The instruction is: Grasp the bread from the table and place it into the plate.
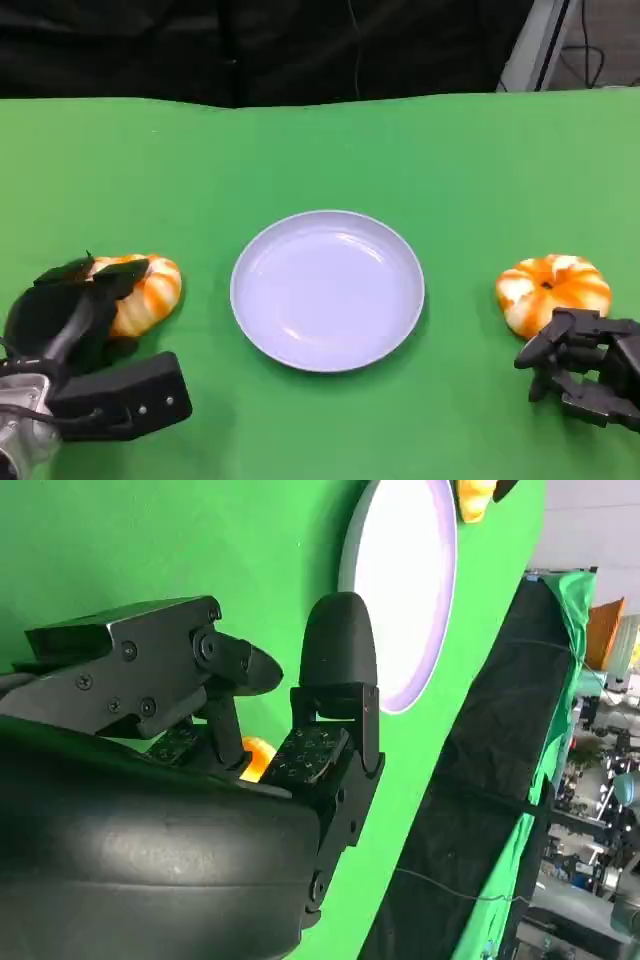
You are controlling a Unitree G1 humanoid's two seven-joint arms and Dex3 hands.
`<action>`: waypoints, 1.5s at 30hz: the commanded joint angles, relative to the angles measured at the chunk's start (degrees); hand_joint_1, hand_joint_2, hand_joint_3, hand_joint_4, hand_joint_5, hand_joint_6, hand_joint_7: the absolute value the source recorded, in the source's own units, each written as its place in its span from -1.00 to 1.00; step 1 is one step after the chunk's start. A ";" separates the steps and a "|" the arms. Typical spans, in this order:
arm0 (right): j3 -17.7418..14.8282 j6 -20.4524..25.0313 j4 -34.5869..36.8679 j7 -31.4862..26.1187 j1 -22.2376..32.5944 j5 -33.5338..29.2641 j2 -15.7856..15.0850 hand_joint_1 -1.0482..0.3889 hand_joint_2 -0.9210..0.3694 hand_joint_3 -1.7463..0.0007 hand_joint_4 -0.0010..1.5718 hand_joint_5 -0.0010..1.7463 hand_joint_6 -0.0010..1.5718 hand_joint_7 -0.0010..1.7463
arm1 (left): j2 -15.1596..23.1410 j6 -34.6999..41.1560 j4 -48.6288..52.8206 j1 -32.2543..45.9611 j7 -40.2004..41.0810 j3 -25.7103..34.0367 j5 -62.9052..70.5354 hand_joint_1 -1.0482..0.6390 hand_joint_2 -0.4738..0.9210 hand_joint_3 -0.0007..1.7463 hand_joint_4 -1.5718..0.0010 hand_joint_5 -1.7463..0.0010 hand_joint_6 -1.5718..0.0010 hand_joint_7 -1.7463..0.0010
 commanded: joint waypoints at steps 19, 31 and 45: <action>-0.32 -0.92 -0.61 -0.92 0.51 0.21 -0.85 0.60 -0.86 0.28 0.12 0.58 0.19 0.10 | -0.93 -1.39 0.53 -0.28 -1.67 4.34 -3.60 0.08 1.00 -0.60 0.52 -0.99 0.32 -0.53; -0.54 -0.41 -0.51 -0.26 0.41 0.69 -0.83 0.60 -0.88 0.30 0.13 0.58 0.19 0.10 | -1.31 -2.41 -0.36 0.11 1.57 4.81 -3.96 0.11 1.00 -0.48 0.51 -1.00 0.48 -0.79; -0.28 -0.49 -0.44 -0.91 0.40 0.04 -1.03 0.60 -0.86 0.29 0.13 0.58 0.19 0.10 | -0.19 -6.00 -5.74 0.26 5.37 4.21 -2.90 0.08 1.00 -0.48 0.56 -1.00 0.55 -0.74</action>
